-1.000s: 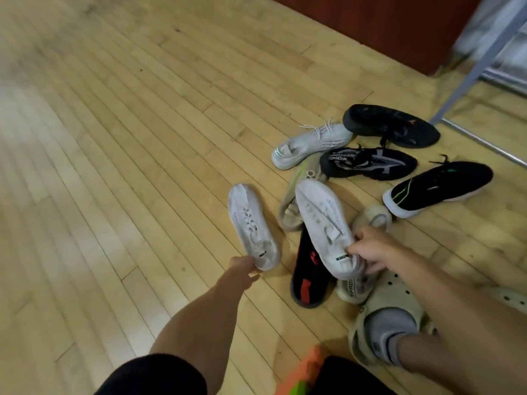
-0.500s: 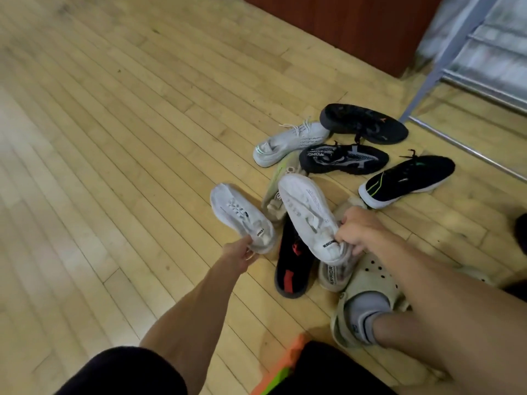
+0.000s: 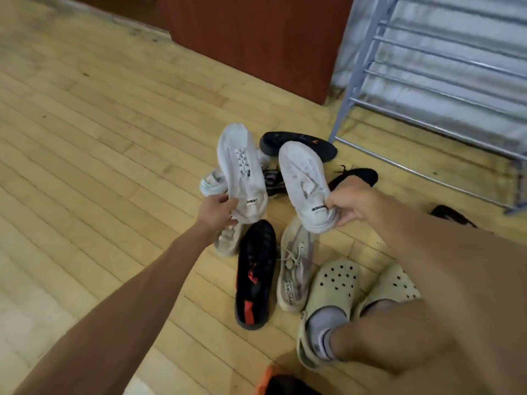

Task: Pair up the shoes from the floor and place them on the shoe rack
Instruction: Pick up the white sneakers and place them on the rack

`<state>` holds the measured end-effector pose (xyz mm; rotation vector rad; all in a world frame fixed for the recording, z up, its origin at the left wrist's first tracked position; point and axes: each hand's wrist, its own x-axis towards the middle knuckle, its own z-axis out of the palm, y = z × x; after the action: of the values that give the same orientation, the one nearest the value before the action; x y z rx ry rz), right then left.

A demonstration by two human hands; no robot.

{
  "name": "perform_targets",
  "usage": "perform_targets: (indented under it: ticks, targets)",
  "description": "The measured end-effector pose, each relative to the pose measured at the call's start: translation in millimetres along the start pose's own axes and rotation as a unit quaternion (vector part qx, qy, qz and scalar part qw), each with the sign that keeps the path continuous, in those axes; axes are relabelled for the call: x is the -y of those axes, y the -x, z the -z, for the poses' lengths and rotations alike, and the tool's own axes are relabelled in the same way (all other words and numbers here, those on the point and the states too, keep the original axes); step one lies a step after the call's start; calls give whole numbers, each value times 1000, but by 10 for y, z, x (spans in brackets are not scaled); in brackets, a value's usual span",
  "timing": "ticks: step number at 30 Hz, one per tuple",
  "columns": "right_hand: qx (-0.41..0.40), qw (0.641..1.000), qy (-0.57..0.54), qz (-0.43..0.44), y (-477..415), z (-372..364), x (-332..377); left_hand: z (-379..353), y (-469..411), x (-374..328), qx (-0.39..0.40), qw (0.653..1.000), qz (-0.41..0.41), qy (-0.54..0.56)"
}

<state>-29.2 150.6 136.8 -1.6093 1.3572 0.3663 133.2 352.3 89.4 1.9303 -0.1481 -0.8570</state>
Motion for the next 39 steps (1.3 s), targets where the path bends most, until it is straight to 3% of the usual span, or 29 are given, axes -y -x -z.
perform_targets:
  ticks: [10,18,27,34,39]
  targets:
    - [-104,963,-240,-63,-682,868,-572,-1214,-613,-530,171,980,-9,-97]
    - [-167,936,-308,-39,-1370,1273,-727,-2211,-1270,-1033,234,967,9,-97]
    - [-227,925,-303,-16,-2304,1656,-795,-3128,-2105,-1378,213,970,-17,-114]
    - [-224,913,-340,20,-2748,1854,-807,-3561,-2581,-1560,196,970,-47,-134]
    - [-205,916,-344,27,-2919,1839,-822,-3756,-2820,-1399,132,959,-90,-236]
